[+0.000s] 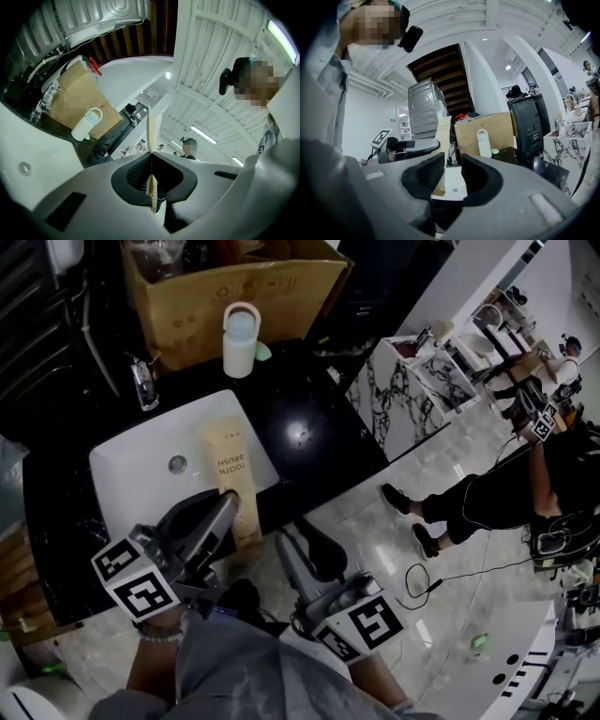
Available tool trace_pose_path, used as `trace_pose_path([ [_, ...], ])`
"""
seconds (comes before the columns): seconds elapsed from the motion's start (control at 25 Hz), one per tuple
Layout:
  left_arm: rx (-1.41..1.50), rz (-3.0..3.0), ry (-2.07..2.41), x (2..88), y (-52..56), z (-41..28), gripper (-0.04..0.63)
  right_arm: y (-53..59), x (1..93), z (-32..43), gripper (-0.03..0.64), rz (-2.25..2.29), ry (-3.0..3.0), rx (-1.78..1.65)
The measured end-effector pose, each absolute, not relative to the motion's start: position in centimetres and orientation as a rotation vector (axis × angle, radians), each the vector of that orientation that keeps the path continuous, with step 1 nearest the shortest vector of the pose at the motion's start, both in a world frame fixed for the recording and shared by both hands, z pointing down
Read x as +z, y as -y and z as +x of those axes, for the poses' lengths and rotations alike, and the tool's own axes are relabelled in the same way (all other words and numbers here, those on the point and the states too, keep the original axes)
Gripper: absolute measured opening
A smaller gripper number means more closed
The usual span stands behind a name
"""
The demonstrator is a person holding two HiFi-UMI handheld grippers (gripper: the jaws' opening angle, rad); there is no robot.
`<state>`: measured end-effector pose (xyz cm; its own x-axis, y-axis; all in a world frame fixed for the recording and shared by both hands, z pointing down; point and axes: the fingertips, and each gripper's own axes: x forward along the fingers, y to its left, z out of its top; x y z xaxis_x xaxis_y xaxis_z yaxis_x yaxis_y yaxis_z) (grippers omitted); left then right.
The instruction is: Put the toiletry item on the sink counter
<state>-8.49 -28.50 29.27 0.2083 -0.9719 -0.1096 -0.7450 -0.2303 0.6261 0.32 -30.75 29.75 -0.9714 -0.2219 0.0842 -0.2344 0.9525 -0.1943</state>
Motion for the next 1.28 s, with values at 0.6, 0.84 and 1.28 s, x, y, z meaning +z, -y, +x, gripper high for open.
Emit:
trace_pose_path([
  [0.6, -0.726, 1.966, 1.641, 30.5, 32.3, -14.4, 0.008, 38.2, 29.7, -4.4, -0.002, 0.496, 3.019, 0.311],
  [0.84, -0.752, 1.926, 1.672, 30.9, 33.0, -15.1, 0.008, 39.8, 30.0, -5.4, -0.002, 0.467, 3.003, 0.306],
  [1.28, -0.742, 1.817, 1.791, 31.9, 36.3, -15.9, 0.008, 43.7, 30.8, -7.0, -0.002, 0.231, 2.972, 0.293],
])
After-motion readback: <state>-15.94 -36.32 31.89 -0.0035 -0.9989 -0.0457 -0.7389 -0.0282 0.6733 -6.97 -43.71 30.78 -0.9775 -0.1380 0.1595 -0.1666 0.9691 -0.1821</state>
